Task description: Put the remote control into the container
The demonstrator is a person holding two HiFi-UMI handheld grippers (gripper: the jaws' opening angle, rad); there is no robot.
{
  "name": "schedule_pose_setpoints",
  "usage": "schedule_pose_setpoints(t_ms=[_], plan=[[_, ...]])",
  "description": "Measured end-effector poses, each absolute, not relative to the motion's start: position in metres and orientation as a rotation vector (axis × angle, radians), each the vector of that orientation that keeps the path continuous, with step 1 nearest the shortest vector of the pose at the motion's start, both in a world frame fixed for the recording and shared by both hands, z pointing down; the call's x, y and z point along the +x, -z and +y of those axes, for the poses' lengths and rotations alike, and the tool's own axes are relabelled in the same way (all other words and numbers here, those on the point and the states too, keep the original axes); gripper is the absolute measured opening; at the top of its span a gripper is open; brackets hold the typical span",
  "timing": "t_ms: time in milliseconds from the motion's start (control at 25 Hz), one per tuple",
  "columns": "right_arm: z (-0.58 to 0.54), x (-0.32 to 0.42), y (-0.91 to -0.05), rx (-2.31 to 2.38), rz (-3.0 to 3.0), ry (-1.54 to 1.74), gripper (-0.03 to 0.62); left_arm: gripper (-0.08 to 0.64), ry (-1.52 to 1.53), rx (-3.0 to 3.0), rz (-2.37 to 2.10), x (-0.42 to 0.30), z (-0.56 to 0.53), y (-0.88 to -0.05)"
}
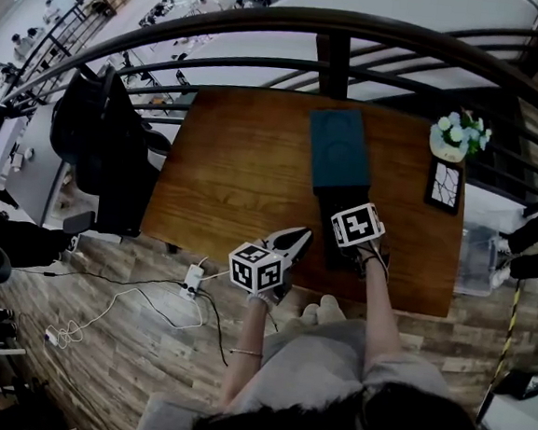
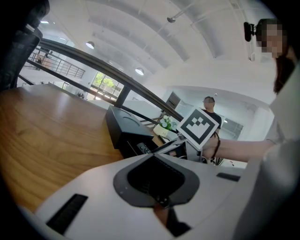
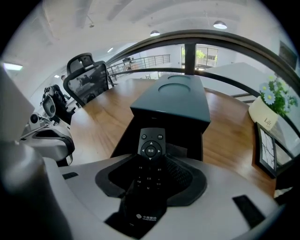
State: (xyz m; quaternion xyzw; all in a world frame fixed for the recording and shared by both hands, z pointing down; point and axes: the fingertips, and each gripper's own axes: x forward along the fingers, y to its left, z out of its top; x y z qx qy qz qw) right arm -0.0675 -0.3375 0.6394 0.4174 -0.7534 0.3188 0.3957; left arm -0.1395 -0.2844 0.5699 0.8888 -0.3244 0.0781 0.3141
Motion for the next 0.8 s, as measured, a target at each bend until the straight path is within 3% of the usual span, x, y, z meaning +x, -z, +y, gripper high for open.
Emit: schedule_pose_setpoints(t_ms=[800], plan=[[-0.335,-0.063,-0.663,1.08,-1.736,-0.741,0.198,0.004,-0.202,2.33,-0.886,-0.155,-0.286,-0.569]])
